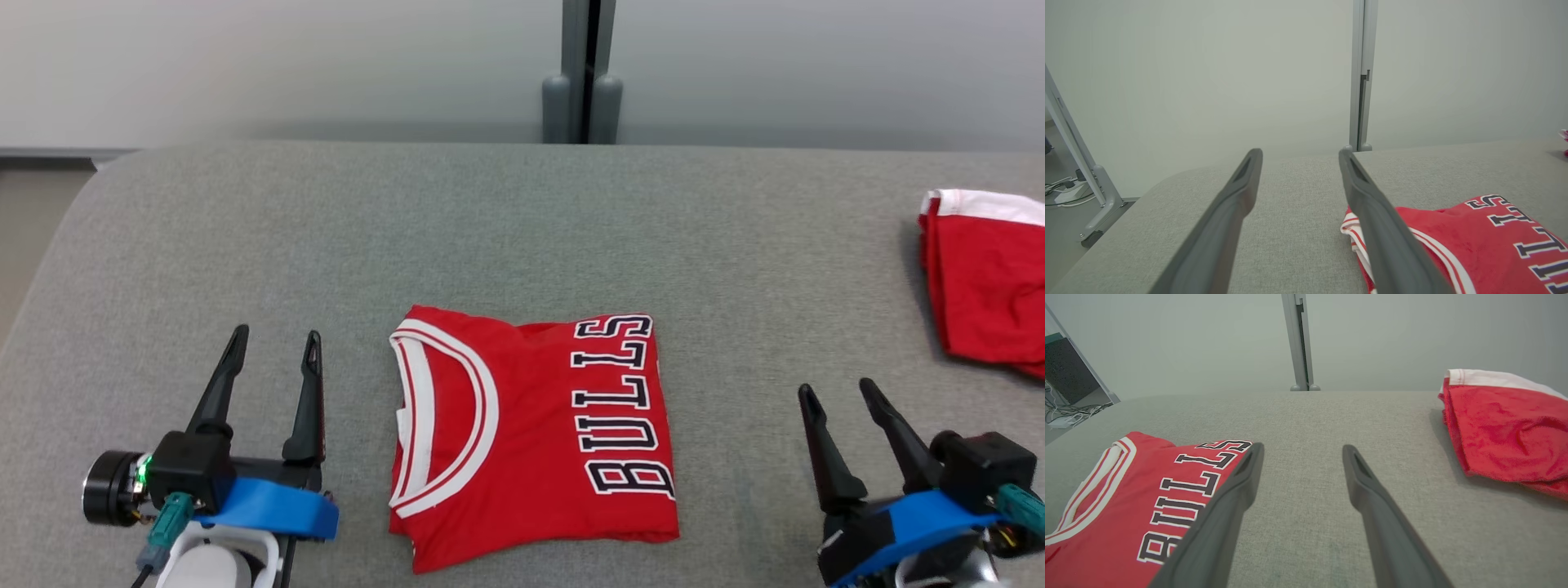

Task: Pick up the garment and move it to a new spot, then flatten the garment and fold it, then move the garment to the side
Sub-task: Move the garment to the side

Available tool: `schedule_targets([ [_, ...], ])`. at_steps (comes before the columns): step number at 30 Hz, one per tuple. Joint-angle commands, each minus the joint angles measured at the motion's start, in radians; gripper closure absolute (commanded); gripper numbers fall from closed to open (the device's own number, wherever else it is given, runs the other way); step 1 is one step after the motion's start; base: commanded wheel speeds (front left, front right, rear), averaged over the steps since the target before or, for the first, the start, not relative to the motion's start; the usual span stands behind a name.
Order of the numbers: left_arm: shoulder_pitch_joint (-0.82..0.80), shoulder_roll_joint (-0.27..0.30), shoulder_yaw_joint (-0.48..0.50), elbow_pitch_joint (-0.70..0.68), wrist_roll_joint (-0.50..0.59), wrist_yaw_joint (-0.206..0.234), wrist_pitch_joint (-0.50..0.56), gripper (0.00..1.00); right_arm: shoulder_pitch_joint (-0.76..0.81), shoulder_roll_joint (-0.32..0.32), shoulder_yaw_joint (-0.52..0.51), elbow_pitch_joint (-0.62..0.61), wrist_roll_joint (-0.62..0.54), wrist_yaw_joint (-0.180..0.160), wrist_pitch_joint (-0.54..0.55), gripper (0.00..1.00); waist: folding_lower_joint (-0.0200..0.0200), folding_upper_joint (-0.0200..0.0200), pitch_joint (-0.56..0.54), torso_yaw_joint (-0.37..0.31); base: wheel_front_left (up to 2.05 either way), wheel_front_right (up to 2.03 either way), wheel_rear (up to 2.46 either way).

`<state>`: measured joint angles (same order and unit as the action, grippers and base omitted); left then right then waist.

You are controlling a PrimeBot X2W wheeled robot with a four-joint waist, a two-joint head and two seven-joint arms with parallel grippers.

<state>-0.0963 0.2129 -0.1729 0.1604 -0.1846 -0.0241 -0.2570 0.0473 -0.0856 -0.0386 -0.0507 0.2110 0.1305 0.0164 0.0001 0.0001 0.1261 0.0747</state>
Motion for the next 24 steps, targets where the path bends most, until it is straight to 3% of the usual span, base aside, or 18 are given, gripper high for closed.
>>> schedule_targets([
  [1, -0.044, -0.012, -0.002, -0.004, 0.004, -0.001, -0.006, 0.0, -0.055, -0.016, 0.031, 0.044, 0.01, 0.001, 0.007, 0.0, -0.0001, -0.0001, 0.091, 0.077, 0.0, 0.0, 0.0],
  [14, -0.151, -0.069, 0.011, -0.011, 0.029, -0.029, -0.009, 0.0, -0.262, -0.019, 0.238, 0.395, 0.079, 0.001, 0.042, 0.0, -0.0001, -0.0001, 0.207, 0.158, 0.0, 0.0, 0.0],
  [15, -0.153, -0.071, 0.015, -0.011, 0.031, -0.03, -0.009, 0.0, -0.264, -0.019, 0.257, 0.419, 0.088, 0.001, 0.052, 0.22, -0.0001, -0.0001, 0.208, 0.158, 0.0, 0.0, 0.0],
  [16, -0.153, -0.073, 0.019, -0.012, 0.035, -0.033, -0.009, 0.0, -0.269, -0.02, 0.272, 0.437, 0.099, 0.001, 0.056, 0.69, -0.0001, -0.0001, 0.209, 0.157, 0.0, 0.0, 0.0],
  [17, -0.152, -0.074, 0.023, -0.013, 0.038, -0.034, -0.009, 0.0, -0.273, -0.022, 0.286, 0.449, 0.111, 0.002, 0.057, 1.0, -0.0001, -0.0001, 0.209, 0.154, 0.0, 0.0, 0.0],
  [24, -0.127, -0.061, 0.051, -0.025, 0.06, -0.04, -0.009, 0.0, -0.306, -0.059, 0.337, 0.423, 0.154, 0.0, -0.024, 1.0, -0.0001, -0.0001, 0.2, 0.082, 0.0, 0.0, 0.0],
])
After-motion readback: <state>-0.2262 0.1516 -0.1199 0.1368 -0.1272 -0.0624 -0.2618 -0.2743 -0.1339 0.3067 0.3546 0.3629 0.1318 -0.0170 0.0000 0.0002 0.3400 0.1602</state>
